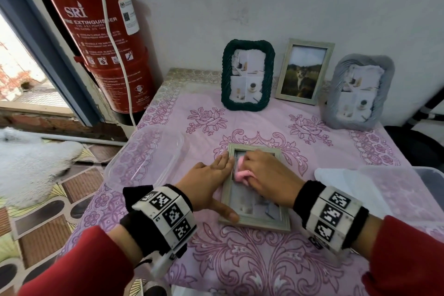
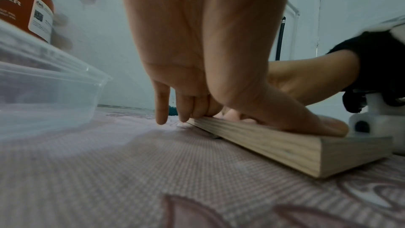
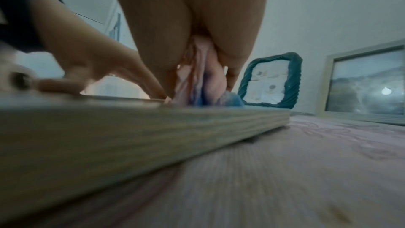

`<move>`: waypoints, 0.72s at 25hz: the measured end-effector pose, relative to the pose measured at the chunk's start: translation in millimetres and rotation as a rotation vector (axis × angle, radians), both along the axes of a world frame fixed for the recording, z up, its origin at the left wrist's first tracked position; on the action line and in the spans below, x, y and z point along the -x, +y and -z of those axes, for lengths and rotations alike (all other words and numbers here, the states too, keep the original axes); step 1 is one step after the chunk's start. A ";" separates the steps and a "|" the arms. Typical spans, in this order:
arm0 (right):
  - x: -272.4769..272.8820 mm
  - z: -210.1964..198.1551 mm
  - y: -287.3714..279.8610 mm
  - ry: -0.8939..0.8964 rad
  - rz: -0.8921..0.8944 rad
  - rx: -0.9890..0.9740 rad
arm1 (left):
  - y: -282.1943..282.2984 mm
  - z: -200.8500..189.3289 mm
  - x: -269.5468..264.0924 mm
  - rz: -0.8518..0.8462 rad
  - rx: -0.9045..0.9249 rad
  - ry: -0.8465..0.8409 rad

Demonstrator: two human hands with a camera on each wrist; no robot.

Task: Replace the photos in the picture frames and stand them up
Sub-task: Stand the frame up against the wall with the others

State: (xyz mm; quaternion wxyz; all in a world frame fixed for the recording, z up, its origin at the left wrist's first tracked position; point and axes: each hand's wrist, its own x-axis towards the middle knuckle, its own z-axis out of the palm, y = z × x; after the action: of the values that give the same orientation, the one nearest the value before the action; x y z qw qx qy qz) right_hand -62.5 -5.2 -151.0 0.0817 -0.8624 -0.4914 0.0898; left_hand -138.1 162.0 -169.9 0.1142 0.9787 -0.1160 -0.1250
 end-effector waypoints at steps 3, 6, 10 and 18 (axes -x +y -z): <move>5.5 1.1 -26.9 -0.024 -0.073 -0.004 | 1.6 0.0 1.4 0.000 0.006 0.002; -9.3 -2.6 -32.7 -0.062 -0.008 0.040 | 1.8 0.7 1.1 -0.002 0.036 0.011; -19.7 -4.3 1.8 -0.094 0.054 0.060 | 0.3 -0.1 0.0 -0.002 0.027 0.017; -3.4 5.9 -26.5 -0.131 -0.076 0.085 | 1.9 0.2 2.8 -0.007 0.040 0.016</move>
State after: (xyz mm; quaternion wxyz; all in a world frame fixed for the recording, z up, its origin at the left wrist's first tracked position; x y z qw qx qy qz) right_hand -59.2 -31.7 -156.9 0.0090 -0.8499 -0.5238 0.0570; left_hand -140.8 164.0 -170.2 0.1352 0.9755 -0.1142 -0.1304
